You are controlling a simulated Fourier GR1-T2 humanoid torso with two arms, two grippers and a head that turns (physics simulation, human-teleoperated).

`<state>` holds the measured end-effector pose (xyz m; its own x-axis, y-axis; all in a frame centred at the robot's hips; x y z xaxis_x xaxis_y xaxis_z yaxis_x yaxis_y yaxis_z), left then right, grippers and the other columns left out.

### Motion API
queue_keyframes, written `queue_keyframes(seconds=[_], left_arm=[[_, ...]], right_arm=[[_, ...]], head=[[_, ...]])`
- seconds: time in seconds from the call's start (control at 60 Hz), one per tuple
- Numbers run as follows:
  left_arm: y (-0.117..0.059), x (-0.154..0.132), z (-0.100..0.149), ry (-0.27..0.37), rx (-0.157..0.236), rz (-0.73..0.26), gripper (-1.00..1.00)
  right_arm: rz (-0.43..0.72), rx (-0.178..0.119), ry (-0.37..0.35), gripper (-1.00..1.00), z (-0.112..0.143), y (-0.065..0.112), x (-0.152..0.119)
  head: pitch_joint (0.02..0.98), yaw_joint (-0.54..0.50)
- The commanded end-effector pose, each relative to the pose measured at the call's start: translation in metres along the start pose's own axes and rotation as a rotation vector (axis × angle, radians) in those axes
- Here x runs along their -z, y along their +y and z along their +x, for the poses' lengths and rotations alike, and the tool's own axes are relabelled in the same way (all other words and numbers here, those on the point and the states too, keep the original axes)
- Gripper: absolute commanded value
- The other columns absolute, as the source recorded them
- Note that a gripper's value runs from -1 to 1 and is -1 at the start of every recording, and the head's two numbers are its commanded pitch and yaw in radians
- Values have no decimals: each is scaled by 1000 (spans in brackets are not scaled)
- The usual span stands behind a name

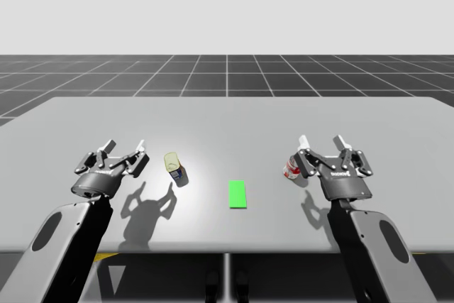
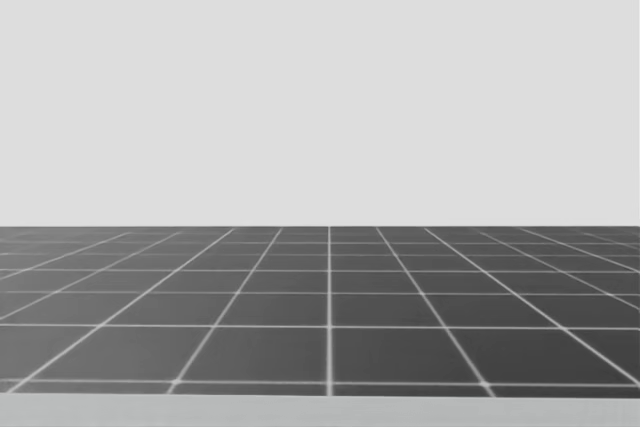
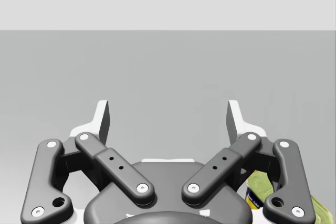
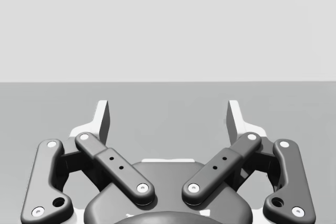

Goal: Look at the card. If it is red, pick the object on the left. If it is green, pick the object on the right.

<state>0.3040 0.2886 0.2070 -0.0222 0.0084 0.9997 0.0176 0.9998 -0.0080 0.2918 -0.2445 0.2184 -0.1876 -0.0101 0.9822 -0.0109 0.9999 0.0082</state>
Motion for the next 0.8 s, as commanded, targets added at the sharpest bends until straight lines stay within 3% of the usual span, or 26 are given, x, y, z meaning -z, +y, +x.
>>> queue_keyframes(seconds=[0.017,0.117,0.183,0.283,0.8], left_arm=[[0,0,0,-2,-1,1,-1000],[0,-1,0,-1,-1,1,-1000],[0,-1,0,-2,-1,0,-1000],[1,-1,1,-3,-3,0,-1000],[2,0,1,-16,2,-10,-1000]], right_arm=[[-60,-11,-25,-1000,0,1,-2],[-2,4,-14,-1000,-1,1,-1],[11,-13,1,-1000,-2,0,0],[14,-5,13,-1000,-1,0,0],[-14,-27,4,-1000,-2,-1,3]], head=[[62,19],[70,19],[83,20],[134,22],[561,22]])
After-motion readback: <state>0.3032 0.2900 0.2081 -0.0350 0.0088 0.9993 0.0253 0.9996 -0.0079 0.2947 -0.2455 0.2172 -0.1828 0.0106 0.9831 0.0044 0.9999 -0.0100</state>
